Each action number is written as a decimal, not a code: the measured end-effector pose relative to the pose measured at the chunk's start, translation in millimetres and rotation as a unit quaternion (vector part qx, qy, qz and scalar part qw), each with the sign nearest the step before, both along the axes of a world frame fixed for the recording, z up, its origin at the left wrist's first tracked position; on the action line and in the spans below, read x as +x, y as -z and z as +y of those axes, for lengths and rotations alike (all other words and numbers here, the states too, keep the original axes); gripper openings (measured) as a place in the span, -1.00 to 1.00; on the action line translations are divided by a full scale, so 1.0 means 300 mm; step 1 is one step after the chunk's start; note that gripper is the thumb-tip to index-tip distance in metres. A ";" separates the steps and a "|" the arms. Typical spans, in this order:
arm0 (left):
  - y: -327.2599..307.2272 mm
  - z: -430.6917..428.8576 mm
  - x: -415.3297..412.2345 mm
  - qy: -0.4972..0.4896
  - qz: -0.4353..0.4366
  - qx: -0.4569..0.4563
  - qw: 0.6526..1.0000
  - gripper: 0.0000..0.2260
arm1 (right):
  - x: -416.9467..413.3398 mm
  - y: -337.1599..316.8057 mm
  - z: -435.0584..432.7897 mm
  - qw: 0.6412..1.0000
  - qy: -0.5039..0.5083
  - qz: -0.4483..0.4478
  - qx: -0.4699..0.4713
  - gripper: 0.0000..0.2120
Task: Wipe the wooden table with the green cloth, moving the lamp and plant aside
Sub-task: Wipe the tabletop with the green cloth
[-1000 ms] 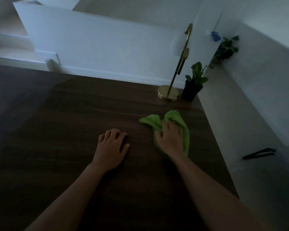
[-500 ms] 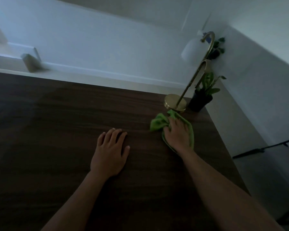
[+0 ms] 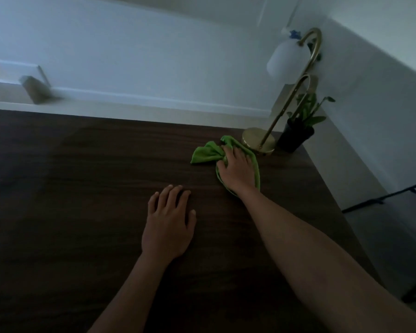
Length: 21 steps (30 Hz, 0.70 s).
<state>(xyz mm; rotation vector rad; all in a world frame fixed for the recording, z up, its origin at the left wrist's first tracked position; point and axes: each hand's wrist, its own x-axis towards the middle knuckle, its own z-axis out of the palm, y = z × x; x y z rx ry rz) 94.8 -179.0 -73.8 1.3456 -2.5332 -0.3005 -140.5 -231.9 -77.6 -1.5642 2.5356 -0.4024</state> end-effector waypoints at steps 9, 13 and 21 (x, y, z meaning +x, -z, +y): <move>-0.017 0.007 -0.004 -0.002 -0.005 0.001 1.000 -0.55 | 0.116 -0.038 0.639 0.965 -0.261 0.009 0.013 -0.50; -0.027 0.017 -0.009 -0.004 0.004 0.010 1.000 -0.54 | -0.156 -0.083 0.706 0.961 -0.272 0.017 0.046 -0.46; -0.017 0.052 -0.041 -0.042 0.014 0.038 0.998 -0.53 | 0.181 -0.003 0.595 0.998 0.050 0.013 -0.028 -0.46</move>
